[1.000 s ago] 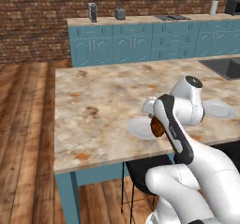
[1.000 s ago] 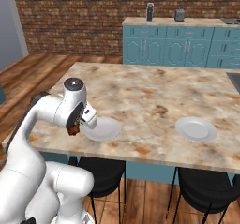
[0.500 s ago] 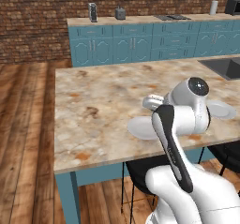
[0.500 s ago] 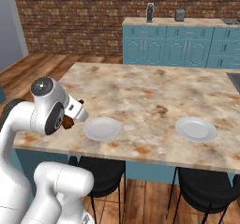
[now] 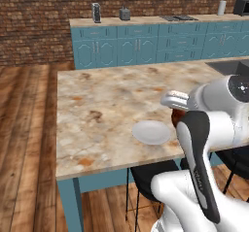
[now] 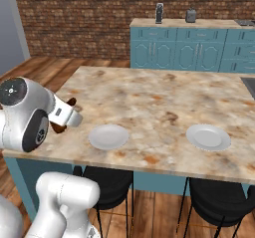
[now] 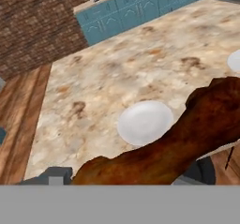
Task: Transport the chicken drumstick and potato to the fridge. Place the chicken drumstick on the rack containing meat and place the potato on the rack containing the vegetable, ensuring meats and vegetables are on different racks.
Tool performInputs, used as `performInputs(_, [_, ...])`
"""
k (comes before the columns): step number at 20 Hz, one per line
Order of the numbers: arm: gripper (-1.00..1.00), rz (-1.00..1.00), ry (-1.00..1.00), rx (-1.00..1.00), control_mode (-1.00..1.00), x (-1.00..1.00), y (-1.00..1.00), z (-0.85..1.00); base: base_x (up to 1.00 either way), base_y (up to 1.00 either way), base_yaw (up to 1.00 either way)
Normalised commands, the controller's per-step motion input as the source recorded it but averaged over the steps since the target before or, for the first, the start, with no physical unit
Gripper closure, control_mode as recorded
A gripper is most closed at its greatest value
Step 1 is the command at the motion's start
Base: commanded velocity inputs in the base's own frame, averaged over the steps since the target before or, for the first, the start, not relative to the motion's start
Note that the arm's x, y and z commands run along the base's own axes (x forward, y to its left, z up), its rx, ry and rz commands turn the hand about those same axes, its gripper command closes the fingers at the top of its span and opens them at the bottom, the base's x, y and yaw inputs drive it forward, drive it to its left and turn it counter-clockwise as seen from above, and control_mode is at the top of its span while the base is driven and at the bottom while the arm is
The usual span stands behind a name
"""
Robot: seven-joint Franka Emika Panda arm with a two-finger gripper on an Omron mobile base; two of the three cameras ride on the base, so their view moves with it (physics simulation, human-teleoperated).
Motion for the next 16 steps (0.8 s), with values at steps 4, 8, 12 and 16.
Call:
performInputs(4, [1.0,0.0,-0.05,0.0,-1.0,-0.78,0.0,0.96,0.0,0.0,0.0])
performInputs(8, [1.0,0.0,0.03,0.0,-1.0,-0.89,0.0,0.99,0.0,0.0,0.0])
performInputs(12, [1.0,0.0,0.05,0.0,-1.0,-0.98,0.0,0.89,0.0,0.0,0.0])
performInputs(16, [1.0,0.0,0.0,0.0,-1.0,-0.94,0.0,0.42,0.0,0.0,0.0])
